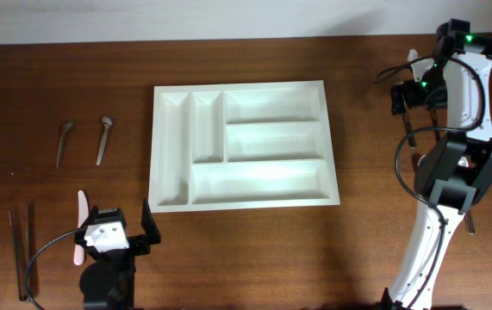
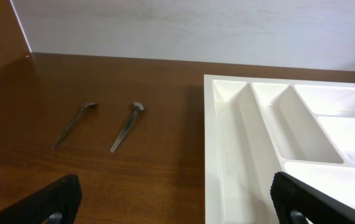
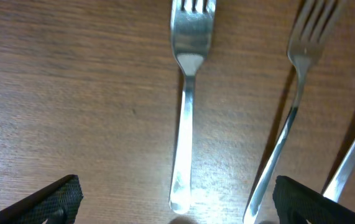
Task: Pack container
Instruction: 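Move the right gripper over the silver forks on the right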
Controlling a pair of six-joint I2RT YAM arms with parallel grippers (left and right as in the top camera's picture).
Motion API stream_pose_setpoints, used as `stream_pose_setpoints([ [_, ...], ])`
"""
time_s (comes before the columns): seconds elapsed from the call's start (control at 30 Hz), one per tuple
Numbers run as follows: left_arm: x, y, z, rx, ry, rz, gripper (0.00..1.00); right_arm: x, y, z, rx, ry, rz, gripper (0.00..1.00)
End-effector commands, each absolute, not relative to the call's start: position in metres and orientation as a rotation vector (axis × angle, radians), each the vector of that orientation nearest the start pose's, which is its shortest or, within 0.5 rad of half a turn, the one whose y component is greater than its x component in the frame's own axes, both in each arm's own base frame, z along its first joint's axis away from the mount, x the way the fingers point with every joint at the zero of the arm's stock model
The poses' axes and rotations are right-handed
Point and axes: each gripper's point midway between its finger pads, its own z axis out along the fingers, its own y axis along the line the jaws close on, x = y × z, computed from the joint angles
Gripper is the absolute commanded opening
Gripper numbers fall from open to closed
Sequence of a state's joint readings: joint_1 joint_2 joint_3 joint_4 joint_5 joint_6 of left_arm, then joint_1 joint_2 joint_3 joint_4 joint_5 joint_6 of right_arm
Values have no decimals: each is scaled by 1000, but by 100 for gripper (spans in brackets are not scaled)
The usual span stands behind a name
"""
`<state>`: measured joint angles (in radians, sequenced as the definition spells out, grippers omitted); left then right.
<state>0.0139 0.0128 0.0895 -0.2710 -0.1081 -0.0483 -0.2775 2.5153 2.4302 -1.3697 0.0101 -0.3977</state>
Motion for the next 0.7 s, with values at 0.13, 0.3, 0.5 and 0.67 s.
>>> stream_pose_setpoints([
  [0.13, 236, 19, 148, -113, 1756, 68, 99, 499, -137, 48, -250, 3028, -52, 99],
  [0.3, 236, 19, 148, -113, 1756, 68, 99, 494, -135, 27, -258, 3074, -27, 99],
  [0.5, 236, 19, 148, -113, 1756, 68, 99, 497, -136, 25, -263, 3066, -38, 99],
  [0.67, 236, 19, 148, -112, 1756, 68, 99, 501, -135, 22, -304, 3053, -44, 99],
])
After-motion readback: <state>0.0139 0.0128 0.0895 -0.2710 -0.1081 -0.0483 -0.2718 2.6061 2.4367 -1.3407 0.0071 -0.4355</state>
